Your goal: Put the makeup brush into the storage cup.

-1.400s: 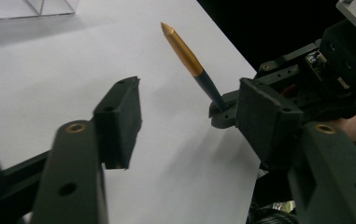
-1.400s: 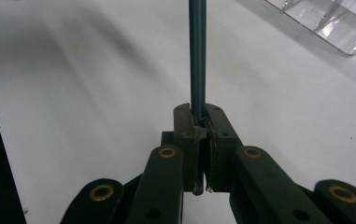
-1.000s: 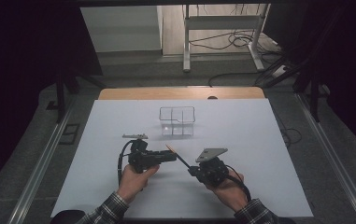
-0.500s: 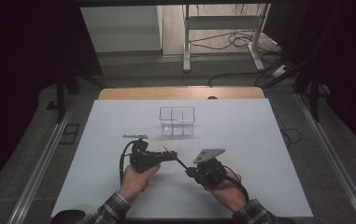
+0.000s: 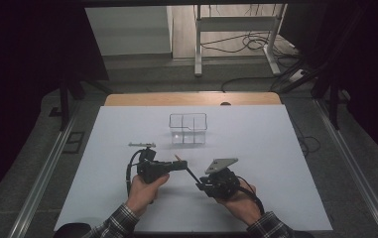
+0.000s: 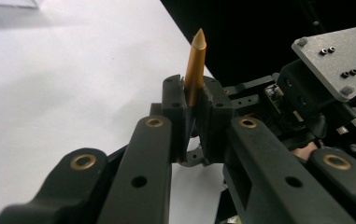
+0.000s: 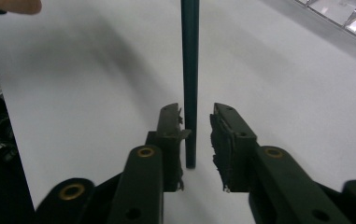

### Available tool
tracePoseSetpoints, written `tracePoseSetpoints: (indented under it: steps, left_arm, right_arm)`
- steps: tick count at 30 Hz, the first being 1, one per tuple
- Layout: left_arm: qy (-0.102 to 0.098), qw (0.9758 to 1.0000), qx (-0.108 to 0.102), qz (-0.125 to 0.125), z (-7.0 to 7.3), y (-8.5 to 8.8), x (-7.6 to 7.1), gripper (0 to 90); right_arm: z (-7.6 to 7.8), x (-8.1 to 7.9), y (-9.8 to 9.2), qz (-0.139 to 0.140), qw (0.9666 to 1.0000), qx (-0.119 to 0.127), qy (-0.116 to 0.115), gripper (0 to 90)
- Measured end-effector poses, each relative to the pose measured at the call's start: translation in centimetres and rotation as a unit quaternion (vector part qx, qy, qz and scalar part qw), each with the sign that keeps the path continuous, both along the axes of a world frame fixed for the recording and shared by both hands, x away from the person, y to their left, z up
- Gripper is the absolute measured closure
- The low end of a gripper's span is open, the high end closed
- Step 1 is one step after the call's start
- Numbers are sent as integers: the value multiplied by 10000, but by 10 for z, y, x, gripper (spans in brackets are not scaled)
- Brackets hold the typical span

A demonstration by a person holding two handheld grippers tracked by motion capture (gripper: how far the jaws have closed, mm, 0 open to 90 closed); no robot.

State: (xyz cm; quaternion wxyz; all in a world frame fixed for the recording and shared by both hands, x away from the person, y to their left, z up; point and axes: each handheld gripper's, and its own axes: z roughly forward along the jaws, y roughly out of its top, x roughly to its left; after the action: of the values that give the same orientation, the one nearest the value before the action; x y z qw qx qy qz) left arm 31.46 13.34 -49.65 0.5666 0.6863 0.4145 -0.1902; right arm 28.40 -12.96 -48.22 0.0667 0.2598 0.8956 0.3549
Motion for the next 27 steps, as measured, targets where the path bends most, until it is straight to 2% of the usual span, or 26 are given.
tracePoseSetpoints:
  steps: [10, 22, 27]
  left_arm:
    - [-222, 9994, 254, 84, 6, 6, -1, 831]
    - [-338, 9985, 395, 150, 11, 14, -1, 831]
    - [-375, 9981, 436, 198, 12, 18, -1, 831]
  right_arm:
    - [0, 0, -1, -10, 9999, -134, -33, 570]
    - [-1, 0, -4, 46, 9996, -251, -143, 489]
    - [0, 1, -8, -11, 9996, -262, -142, 470]
